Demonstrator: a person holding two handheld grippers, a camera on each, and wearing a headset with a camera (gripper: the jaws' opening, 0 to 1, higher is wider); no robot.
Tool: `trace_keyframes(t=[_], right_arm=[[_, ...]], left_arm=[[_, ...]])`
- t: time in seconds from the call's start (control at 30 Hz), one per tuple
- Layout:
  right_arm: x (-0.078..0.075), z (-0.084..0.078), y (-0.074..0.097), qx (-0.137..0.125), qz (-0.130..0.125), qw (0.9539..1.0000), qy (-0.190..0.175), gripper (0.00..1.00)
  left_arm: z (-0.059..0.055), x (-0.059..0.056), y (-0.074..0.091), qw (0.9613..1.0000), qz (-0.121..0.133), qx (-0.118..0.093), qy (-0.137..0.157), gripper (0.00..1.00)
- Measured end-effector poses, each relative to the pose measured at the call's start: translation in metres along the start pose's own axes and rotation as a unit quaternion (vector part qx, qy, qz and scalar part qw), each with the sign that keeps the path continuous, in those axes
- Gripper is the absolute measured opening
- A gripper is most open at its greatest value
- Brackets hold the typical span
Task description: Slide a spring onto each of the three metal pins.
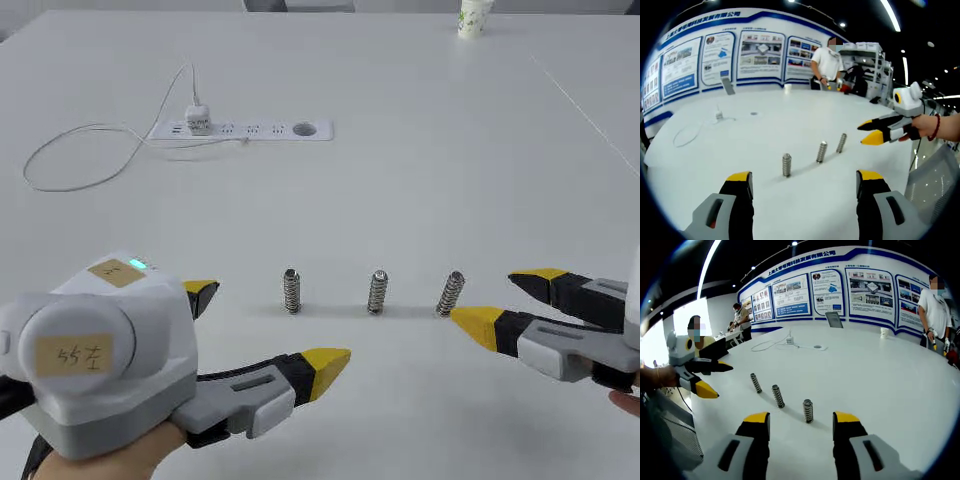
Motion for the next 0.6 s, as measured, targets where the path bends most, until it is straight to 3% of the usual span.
trace_keyframes(t=[0.13,0.27,0.6], right_arm=[[0.002,0.000,0.007,-0.002,-0.002,1.0000,-0.001,0.56],[0.005,-0.001,0.011,-0.001,0.005,1.0000,-0.002,0.61],[0.013,-0.001,0.017,0.002,0.020,0.9998,-0.004,0.70]], left_arm=[[0.000,0.002,0.005,0.9999,0.001,-0.002,0.013,0.88],[-0.001,0.001,0.009,1.0000,0.005,0.005,0.001,0.88],[-0.003,0.001,0.016,0.9999,0.010,0.006,0.006,0.90]])
Point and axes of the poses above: the centre of the closed fingertips' face, and the gripper's own axes: y roughly backward along the fingers, x roughly to its left, z roughly out of its top, the point moved 10 cm from there along y, roughly backward along the fingers, and after that the axes turned 3 degrees about y, right-handed, at the moved point
